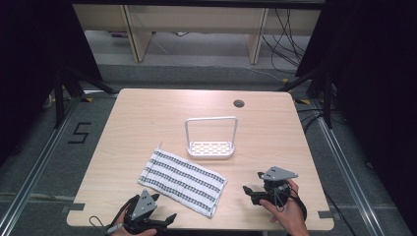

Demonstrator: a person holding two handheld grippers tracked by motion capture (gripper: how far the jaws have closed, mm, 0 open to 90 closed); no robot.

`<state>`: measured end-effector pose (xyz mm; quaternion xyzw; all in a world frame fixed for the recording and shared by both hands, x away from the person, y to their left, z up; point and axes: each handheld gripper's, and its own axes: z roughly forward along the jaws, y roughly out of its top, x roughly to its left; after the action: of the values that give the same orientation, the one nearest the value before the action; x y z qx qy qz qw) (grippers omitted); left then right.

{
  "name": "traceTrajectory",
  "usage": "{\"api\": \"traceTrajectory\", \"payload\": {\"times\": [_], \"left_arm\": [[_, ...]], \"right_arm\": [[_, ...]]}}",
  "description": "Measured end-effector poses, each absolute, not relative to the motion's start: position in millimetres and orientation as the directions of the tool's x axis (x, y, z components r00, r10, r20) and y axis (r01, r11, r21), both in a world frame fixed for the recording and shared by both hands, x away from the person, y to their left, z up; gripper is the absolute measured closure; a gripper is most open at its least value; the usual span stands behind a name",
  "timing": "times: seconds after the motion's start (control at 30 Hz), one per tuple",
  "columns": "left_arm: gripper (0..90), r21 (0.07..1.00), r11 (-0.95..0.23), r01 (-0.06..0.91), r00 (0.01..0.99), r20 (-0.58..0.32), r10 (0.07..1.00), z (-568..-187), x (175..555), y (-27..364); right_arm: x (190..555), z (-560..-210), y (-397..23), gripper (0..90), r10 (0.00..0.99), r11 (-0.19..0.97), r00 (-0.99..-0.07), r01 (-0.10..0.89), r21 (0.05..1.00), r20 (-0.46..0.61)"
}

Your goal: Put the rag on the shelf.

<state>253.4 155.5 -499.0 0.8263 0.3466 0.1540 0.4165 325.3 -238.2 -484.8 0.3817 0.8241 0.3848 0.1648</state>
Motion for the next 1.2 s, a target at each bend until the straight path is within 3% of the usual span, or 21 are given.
{"api": "traceTrajectory", "payload": {"times": [0.27,0.83,1.2], "left_arm": [[15.7,0.802,-0.423,0.422,0.731,-0.025,0.682,-498.1,249.5,139.6],[20.4,0.789,-0.502,0.354,0.828,-0.016,0.56,-491.2,255.0,84.7],[31.8,0.765,-0.544,0.344,0.851,-0.009,0.526,-496.6,269.3,63.4]], "right_arm": [[331.4,-485.9,-220.9,27.7,0.699,0.462,-0.715,0.461,0.758,0.009],[347.1,-484.3,-193.7,38.9,0.656,0.503,-0.755,0.442,0.743,0.005],[361.0,-489.7,-176.0,40.4,0.635,0.541,-0.772,0.449,0.711,0.005]]}}
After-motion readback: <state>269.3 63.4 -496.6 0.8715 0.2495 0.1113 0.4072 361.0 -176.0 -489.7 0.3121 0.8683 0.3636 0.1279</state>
